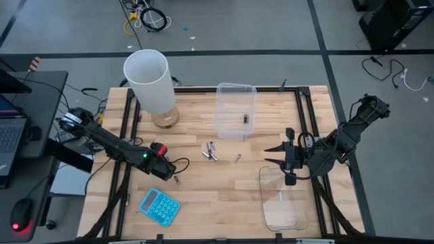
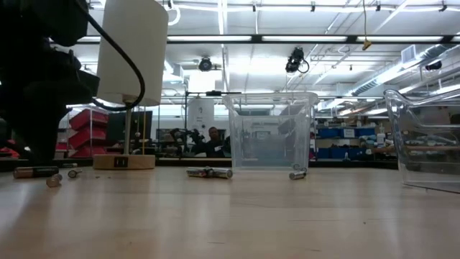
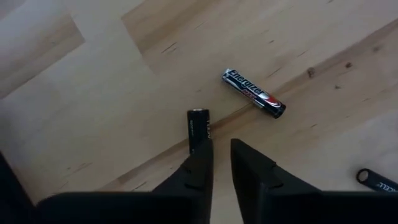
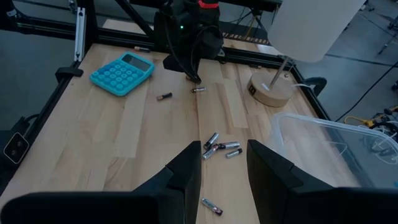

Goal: Sort batteries
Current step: Put the brown battery into the top transparent bin

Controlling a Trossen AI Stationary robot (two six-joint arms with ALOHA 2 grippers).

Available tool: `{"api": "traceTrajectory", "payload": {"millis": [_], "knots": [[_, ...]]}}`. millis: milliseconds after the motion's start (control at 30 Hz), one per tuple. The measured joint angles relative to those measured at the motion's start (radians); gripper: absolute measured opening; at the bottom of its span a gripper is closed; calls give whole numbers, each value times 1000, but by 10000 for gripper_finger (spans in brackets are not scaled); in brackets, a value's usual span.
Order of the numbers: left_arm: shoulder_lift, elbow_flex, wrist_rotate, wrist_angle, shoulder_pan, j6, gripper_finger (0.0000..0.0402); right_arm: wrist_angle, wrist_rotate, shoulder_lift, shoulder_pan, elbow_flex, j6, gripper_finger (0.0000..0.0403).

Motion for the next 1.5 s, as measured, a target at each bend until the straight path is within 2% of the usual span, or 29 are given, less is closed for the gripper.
{"api": "traceTrajectory", "payload": {"millis": [200, 333, 633, 900, 1133, 1400, 1500], "knots": [[0, -9, 0, -17, 0, -7, 118, 0, 0, 0, 0, 0, 0, 115], [-1, -23, 1, 23, 0, -7, 141, 0, 0, 0, 0, 0, 0, 115], [-1, -68, 32, 35, 0, -38, 144, 0, 0, 0, 0, 0, 1, 115], [-6, -134, 34, 152, -1, -40, 144, 2, 0, 0, 0, 0, 0, 115], [-5, -141, 35, 154, -1, -60, 120, 5, 0, 0, 0, 0, 0, 115], [-5, -141, 36, 154, -1, -61, 41, 7, 0, 0, 0, 0, 0, 115], [-5, -141, 36, 152, -1, -60, 29, 7, 0, 0, 0, 0, 0, 115]]}}
